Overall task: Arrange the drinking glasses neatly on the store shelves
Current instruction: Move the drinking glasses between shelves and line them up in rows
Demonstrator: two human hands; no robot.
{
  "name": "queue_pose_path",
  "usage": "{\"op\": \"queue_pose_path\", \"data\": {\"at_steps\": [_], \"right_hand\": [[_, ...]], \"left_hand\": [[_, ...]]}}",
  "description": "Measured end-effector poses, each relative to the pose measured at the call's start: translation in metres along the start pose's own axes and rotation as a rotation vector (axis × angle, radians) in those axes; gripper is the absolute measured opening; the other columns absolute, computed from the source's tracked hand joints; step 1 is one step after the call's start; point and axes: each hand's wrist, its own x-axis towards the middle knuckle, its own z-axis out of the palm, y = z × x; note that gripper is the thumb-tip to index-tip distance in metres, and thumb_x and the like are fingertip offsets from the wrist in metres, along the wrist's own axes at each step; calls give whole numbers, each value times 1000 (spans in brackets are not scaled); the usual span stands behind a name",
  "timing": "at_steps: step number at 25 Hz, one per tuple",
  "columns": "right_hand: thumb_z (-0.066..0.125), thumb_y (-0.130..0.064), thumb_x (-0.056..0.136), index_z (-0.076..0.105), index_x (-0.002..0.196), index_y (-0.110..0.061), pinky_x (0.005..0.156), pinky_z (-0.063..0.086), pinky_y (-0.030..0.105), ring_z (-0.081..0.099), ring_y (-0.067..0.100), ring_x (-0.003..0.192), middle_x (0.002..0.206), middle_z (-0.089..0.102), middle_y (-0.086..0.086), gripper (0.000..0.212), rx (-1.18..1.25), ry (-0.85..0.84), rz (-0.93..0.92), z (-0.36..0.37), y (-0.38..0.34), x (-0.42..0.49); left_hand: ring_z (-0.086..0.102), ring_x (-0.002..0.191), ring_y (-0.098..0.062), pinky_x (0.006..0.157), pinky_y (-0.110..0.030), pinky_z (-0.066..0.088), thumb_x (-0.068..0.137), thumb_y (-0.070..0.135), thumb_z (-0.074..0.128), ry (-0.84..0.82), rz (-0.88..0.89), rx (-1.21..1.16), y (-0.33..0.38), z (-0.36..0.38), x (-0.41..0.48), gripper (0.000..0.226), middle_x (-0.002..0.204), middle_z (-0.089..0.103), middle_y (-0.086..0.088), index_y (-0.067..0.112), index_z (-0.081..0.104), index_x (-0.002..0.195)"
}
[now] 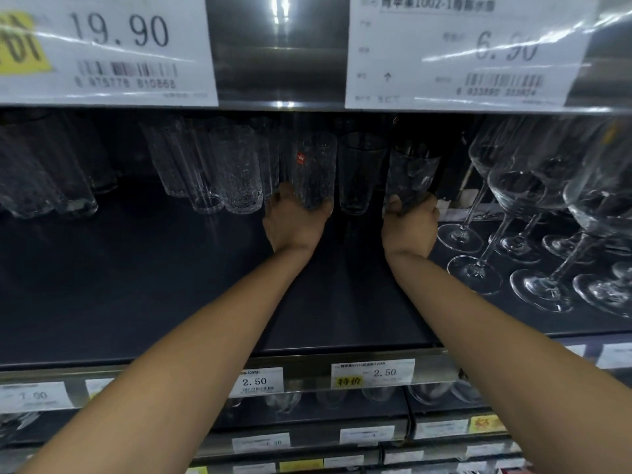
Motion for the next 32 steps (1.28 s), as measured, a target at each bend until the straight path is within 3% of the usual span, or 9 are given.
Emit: {"op": "queue_pose_path", "data": {"at_steps": [6, 12, 15, 18, 21, 24, 27, 29, 32], "right_hand": [[55, -32, 98, 38, 135, 2, 95, 41, 38, 50, 39, 122, 134, 51, 22, 53, -12, -107, -19, -23, 4, -7], [72, -34, 84, 43, 129, -6, 101, 45, 36, 54, 29, 119, 128, 57, 12, 61, 140, -164, -25, -32, 11, -10], [82, -31, 78, 45, 126, -8, 80, 39, 11, 56, 12, 100, 114, 60, -1, 65, 233, -192, -18, -35, 0, -9], [83, -25, 78, 45, 110, -14, 64, 36, 1, 55, 1, 79, 93, 58, -12, 50, 248, -197, -14, -33, -2, -4], [80, -12, 79, 45, 86, -23, 55, 36, -4, 53, -8, 67, 81, 57, -12, 37, 286, -204, -22, -33, 0, 3], [81, -19, 75, 48, 94, -20, 57, 40, 0, 53, -12, 65, 80, 59, -14, 38, 318, -264, 16, -41, 4, 2], [79, -40, 59, 60, 112, -12, 66, 56, 22, 70, 7, 77, 88, 72, -5, 63, 385, -341, 117, -50, 5, -4], [77, -30, 67, 65, 110, -9, 57, 51, 22, 70, 8, 72, 83, 73, -4, 50, 472, -427, 178, -60, 5, -9], [72, -17, 80, 65, 94, -15, 59, 43, 19, 65, 15, 73, 71, 67, -7, 15, 541, -577, 202, -78, 3, -20]], "left_hand": [[59, 112, -24, 95, -42, 52, 58, 68, 63, -139, -3, -68, -7, -14, -12, 76, 119, 61, -2, 23, 51, 118], [62, 96, 0, 78, -13, 47, 74, 43, 84, -310, 4, -218, -9, -31, -13, 63, 104, 63, 14, 19, 46, 118], [63, 109, -4, 93, -19, 50, 69, 44, 88, -307, 14, -343, 1, -27, -10, 80, 118, 65, 9, 14, 47, 131], [59, 116, -8, 100, -23, 46, 74, 34, 87, -296, 50, -362, 4, -18, -8, 71, 123, 61, 6, 14, 47, 129], [61, 113, -4, 100, -26, 49, 65, 49, 86, -344, 60, -303, 0, -20, -3, 79, 124, 64, 10, 20, 53, 131], [62, 109, -3, 90, -22, 52, 67, 47, 87, -457, 16, -280, 3, -41, -5, 76, 120, 65, 13, 26, 53, 132], [61, 104, 1, 91, -21, 49, 72, 37, 87, -523, -41, -308, 11, -65, -21, 64, 114, 66, 14, 29, 56, 128], [65, 102, -1, 97, -25, 51, 73, 31, 87, -520, -47, -315, 13, -78, -35, 56, 111, 71, 12, 28, 61, 123], [68, 104, -4, 99, -29, 52, 74, 26, 87, -534, -73, -333, 14, -91, -52, 50, 109, 74, 8, 24, 66, 119]]}}
